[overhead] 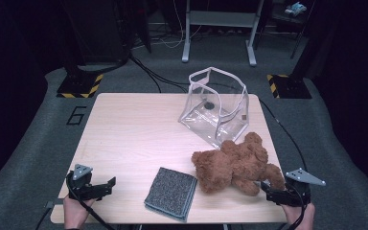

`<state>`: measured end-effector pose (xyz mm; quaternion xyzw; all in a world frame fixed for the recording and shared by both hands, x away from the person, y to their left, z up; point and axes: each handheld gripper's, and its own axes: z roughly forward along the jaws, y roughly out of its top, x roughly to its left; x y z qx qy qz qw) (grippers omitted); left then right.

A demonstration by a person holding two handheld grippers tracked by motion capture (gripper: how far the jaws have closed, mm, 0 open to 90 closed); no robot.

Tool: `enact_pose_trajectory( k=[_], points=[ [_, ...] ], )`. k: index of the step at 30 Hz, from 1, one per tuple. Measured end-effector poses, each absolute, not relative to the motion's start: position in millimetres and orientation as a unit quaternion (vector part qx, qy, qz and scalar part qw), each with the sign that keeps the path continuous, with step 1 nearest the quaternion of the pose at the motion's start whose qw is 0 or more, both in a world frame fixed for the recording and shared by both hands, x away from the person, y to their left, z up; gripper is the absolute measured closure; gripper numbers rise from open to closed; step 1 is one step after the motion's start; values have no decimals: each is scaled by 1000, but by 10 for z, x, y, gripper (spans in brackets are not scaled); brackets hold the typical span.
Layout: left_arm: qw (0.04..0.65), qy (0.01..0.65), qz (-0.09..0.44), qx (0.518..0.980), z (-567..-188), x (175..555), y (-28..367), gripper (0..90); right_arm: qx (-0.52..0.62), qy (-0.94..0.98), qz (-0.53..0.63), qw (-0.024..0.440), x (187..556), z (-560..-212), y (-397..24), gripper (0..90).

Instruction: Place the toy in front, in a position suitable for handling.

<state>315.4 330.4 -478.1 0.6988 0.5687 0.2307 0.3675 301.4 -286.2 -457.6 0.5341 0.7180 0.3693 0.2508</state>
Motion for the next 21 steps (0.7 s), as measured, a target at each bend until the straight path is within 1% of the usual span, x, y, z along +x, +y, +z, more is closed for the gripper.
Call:
enact_pose_trajectory(
  k=[10, 21],
  points=[
    [366, 556, 214, 715, -4783, 3170, 3127, 0, 533, 720, 369, 247, 2996, -4590, -2865, 20],
    [373, 525, 195, 740, -4778, 3200, 2770, 0, 534, 721, 367, 246, 2999, -4581, -2869, 25]
  ],
)
